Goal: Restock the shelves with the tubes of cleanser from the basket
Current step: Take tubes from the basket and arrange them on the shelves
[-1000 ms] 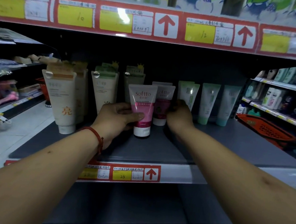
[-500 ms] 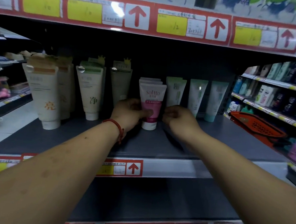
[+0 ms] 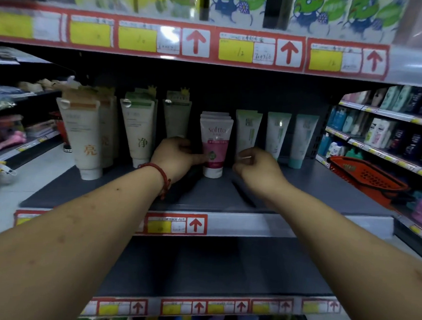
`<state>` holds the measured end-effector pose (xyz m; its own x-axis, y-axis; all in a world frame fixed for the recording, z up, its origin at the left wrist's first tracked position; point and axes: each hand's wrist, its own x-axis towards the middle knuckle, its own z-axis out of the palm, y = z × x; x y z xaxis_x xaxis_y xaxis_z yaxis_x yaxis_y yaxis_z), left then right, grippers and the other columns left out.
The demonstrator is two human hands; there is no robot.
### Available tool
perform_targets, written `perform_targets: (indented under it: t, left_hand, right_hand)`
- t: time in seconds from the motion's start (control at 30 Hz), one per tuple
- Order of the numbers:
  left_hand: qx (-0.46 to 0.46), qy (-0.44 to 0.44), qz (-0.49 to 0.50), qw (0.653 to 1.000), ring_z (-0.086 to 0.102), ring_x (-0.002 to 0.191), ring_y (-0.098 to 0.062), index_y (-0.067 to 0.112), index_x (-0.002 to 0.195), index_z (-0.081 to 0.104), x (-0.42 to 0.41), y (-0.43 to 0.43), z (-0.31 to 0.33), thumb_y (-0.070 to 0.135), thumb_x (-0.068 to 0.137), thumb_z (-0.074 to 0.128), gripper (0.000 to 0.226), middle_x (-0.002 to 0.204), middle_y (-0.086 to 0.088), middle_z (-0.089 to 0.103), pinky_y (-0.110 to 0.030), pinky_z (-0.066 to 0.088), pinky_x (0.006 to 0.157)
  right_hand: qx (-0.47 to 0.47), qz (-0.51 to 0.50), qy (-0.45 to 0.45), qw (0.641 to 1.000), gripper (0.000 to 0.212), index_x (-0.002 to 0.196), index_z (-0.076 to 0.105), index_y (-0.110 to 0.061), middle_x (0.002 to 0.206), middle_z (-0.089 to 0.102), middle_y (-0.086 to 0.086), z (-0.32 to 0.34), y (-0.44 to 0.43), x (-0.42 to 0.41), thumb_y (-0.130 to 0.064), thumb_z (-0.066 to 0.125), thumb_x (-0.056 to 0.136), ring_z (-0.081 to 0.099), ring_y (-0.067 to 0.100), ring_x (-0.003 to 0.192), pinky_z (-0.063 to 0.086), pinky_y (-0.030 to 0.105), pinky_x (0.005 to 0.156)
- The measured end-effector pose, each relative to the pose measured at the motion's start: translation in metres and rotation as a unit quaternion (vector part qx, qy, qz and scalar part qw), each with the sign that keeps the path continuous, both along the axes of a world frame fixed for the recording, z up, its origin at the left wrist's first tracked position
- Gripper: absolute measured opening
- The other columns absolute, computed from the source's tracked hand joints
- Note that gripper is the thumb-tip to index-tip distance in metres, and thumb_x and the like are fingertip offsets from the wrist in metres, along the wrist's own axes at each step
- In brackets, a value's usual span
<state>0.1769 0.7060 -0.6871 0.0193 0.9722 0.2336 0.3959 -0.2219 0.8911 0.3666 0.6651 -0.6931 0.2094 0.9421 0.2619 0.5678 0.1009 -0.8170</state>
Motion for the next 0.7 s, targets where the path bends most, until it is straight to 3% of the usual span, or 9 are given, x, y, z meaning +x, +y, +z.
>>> perform_targets:
  t: [0.1,0.23,0.4,0.53,0.7]
  left_hand:
    - [0.027,0.074,0.002,0.997,0.061,0.119,-0.021,0.009,0.137,0.057,-0.016,-0.025,0.007,0.027,0.077,0.086,0.069,0.129,-0.006,0.066,-0.03,0.047,0.101]
    - [0.064,0.187,-0.015,0.98,0.057,0.126,-0.024,0.013,0.141,0.053,-0.038,-0.071,0.008,0.028,0.082,0.081,0.067,0.136,-0.009,0.061,-0.033,0.045,0.106]
    - [0.105,0.288,-0.013,0.952,0.052,0.132,-0.024,0.016,0.143,0.051,-0.067,-0.135,-0.012,0.036,0.082,0.079,0.071,0.141,-0.008,0.058,-0.031,0.041,0.109]
    - [0.139,0.339,-0.023,0.93,0.053,0.129,-0.024,0.018,0.141,0.052,-0.086,-0.177,-0.039,0.04,0.081,0.08,0.07,0.14,-0.006,0.057,-0.031,0.04,0.108]
    - [0.1,0.414,-0.056,0.903,0.051,0.13,-0.023,0.026,0.146,0.044,-0.107,-0.218,-0.089,0.054,0.082,0.073,0.076,0.144,0.0,0.052,-0.043,0.047,0.105]
  right_hand:
    - [0.009,0.014,-0.054,0.998,0.044,0.136,0.053,-0.008,0.121,0.062,0.007,0.01,-0.027,-0.009,-0.015,0.064,0.094,0.057,0.017,0.109,0.043,0.024,0.086]
    - [0.033,0.044,-0.151,0.987,0.039,0.131,0.054,-0.011,0.129,0.062,0.008,0.012,-0.071,-0.029,-0.017,0.063,0.095,0.057,0.019,0.11,0.04,0.022,0.086]
    - [0.039,0.061,-0.287,0.955,0.053,0.143,0.041,-0.014,0.138,0.052,0.01,-0.008,-0.131,-0.051,-0.026,0.062,0.095,0.053,0.029,0.123,0.048,0.04,0.099]
    - [0.054,0.081,-0.319,0.943,0.058,0.146,0.039,-0.016,0.143,0.048,0.007,-0.037,-0.173,-0.068,-0.031,0.062,0.095,0.051,0.028,0.127,0.047,0.043,0.101]
    - [0.013,0.136,-0.332,0.933,0.065,0.152,0.031,-0.021,0.156,0.037,0.002,-0.095,-0.223,-0.084,-0.037,0.061,0.097,0.045,0.026,0.136,0.044,0.044,0.106]
